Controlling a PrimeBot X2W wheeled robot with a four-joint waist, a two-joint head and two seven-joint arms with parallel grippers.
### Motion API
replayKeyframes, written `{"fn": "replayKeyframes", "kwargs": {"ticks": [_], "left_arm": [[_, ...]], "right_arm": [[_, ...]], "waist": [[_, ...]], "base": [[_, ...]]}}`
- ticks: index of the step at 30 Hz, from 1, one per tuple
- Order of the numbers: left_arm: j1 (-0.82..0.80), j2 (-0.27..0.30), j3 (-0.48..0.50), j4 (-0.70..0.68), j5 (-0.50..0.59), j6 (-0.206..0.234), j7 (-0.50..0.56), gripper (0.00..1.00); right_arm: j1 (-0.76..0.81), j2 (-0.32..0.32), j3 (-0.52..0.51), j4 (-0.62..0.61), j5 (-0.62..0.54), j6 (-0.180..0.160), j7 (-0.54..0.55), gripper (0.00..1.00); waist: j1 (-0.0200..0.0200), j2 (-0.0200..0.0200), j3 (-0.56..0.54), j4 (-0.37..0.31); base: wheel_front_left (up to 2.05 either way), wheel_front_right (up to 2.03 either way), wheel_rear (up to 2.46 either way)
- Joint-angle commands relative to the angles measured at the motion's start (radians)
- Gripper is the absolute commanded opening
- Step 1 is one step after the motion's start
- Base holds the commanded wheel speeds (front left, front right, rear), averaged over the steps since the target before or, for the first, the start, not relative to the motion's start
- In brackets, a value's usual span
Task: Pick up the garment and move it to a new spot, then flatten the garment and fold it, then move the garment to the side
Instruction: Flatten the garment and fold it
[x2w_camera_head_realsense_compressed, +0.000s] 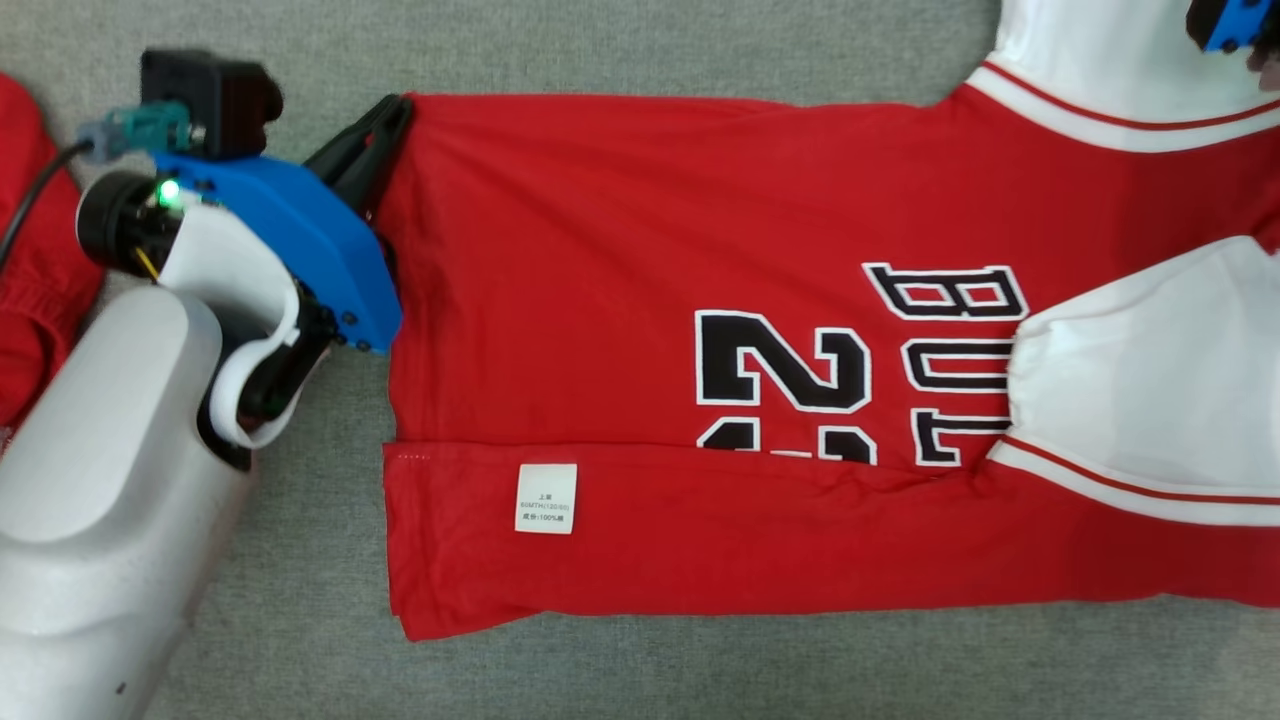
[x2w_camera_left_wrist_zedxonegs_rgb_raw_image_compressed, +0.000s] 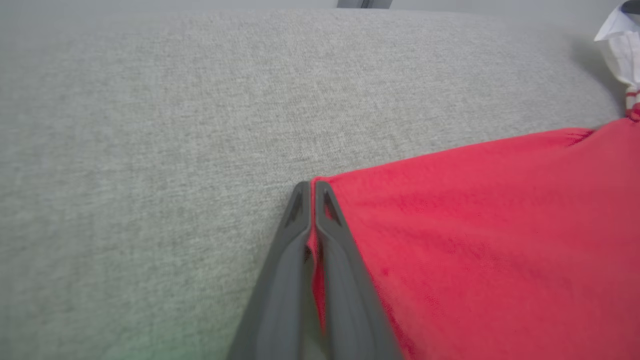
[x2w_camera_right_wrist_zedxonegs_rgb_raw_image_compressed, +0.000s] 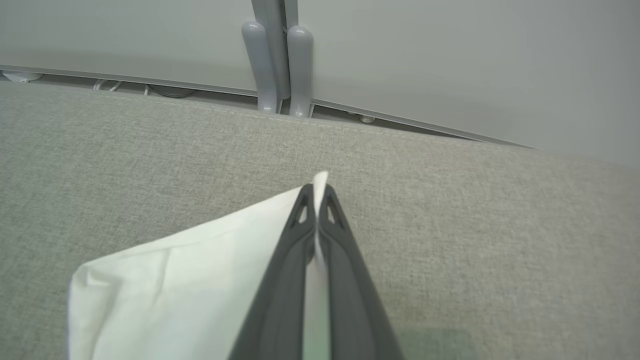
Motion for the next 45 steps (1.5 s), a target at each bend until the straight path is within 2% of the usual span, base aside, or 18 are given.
{"fn": "replayKeyframes", "kwargs": {"ticks": [1,6,12,18,22,31,40,41,42,43,45], "left_arm": [[0.031,0.002,0.013,0.019,0.000,0.012,-0.025,0.00],[0.103,-0.025,0.033,0.034,0.000,0.021,-0.161,0.00],[0.194,-0.043,0.028,0.034,0.011,-0.006,-0.296,0.00],[0.268,-0.027,0.003,0.017,0.042,-0.033,-0.398,0.00],[0.322,-0.015,-0.008,-0.002,0.056,-0.030,-0.442,0.00],[0.463,-0.011,-0.026,-0.052,0.063,0.024,-0.480,0.00],[0.509,-0.023,-0.043,-0.018,0.055,0.027,-0.499,0.00],[0.514,-0.024,-0.047,-0.005,0.055,0.026,-0.506,0.91],[0.514,-0.024,-0.047,-0.005,0.055,0.026,-0.506,0.91],[0.519,-0.028,-0.050,0.008,0.057,0.024,-0.511,1.00],[0.523,-0.035,-0.045,0.022,0.050,0.026,-0.519,1.00]], "right_arm": [[0.037,-0.004,-0.002,-0.011,0.009,0.000,-0.013,0.00],[0.134,-0.033,0.012,-0.078,0.032,0.001,-0.053,0.00],[0.308,-0.063,0.008,-0.201,0.118,0.001,-0.085,0.00],[0.502,-0.094,-0.014,-0.362,0.188,0.001,-0.068,0.00],[0.624,-0.106,-0.053,-0.478,0.210,0.001,-0.043,0.00],[0.888,-0.058,-0.161,-0.695,0.204,0.001,0.042,0.00],[1.061,0.004,-0.214,-0.801,0.168,0.001,0.084,0.00],[1.095,0.021,-0.224,-0.812,0.161,0.001,0.098,0.91],[1.095,0.021,-0.224,-0.812,0.161,0.001,0.098,0.91],[1.131,0.033,-0.240,-0.816,0.150,0.001,0.120,1.00],[1.158,0.052,-0.254,-0.826,0.141,0.001,0.139,1.00]], "waist": [[0.0000,0.0000,-0.022,-0.015],[0.0000,0.0000,-0.084,-0.026],[0.0000,0.0000,-0.167,-0.033],[0.0000,0.0000,-0.245,-0.041],[0.0000,0.0000,-0.278,-0.050],[0.0000,0.0000,-0.319,-0.055],[0.0000,0.0000,-0.337,-0.055],[0.0000,0.0000,-0.341,-0.056],[0.0000,0.0000,-0.341,-0.056],[0.0000,0.0000,-0.346,-0.056],[0.0000,0.0000,-0.352,-0.059]], "base": [[0.00,0.00,0.00],[0.00,0.00,0.00],[0.00,0.00,0.00],[0.00,0.00,0.00],[0.00,0.00,0.00],[0.00,0.00,0.00],[0.00,0.00,0.00],[0.00,0.00,0.00],[0.00,0.00,0.00],[0.00,0.00,0.00],[0.00,0.00,0.00]]}}
